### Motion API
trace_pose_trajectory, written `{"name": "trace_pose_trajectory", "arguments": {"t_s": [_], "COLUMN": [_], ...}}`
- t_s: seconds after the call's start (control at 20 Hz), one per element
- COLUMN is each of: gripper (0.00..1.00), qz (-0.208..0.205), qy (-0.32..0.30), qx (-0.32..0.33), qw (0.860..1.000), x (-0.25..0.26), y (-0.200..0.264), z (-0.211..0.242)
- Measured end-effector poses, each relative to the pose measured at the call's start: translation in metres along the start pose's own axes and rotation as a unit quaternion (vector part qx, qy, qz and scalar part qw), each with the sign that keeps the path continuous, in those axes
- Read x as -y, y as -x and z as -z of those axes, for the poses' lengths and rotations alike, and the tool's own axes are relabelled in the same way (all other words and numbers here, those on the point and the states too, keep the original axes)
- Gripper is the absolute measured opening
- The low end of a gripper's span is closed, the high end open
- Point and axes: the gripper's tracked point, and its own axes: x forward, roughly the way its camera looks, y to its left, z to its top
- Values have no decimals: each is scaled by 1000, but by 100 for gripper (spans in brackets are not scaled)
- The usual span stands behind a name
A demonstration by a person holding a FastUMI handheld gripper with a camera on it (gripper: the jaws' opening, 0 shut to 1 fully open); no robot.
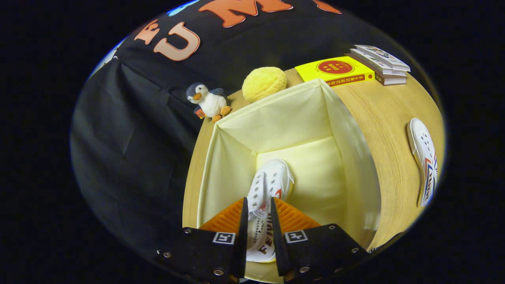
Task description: Open the storage box then place both shoes into the box .Put the left shoe in first, then the right shoe, with the right side of both shoes facing outward in a uniform manner.
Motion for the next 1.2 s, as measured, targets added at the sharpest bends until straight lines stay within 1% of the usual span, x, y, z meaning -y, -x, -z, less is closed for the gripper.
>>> {"name": "trace_pose_trajectory", "arguments": {"t_s": [0.05, 0.15, 0.2, 0.25, 0.3, 0.4, 0.5, 0.6, 0.7, 1.05, 1.2], "gripper": [37, 61, 76, 81, 89, 97, 98, 98, 98, 98, 99], "qz": [-10, -22, -21, -20, -20, -17, -6, 3, 21, 100, 122], "qy": [-7, -7, -3, 0, 1, 0, -6, -25, -40, -62, -76], "qx": [7, 24, 35, 45, 53, 71, 87, 96, 103, 97, 88], "qw": [1000, 999, 999, 999, 998, 997, 996, 995, 994, 988, 986], "x": [-2, -1, 3, 8, 13, 28, 49, 71, 101, 215, 255], "y": [8, 26, 35, 45, 54, 72, 88, 101, 114, 145, 151], "z": [-5, -20, -28, -35, -42, -56, -68, -73, -77, -68, -62]}}
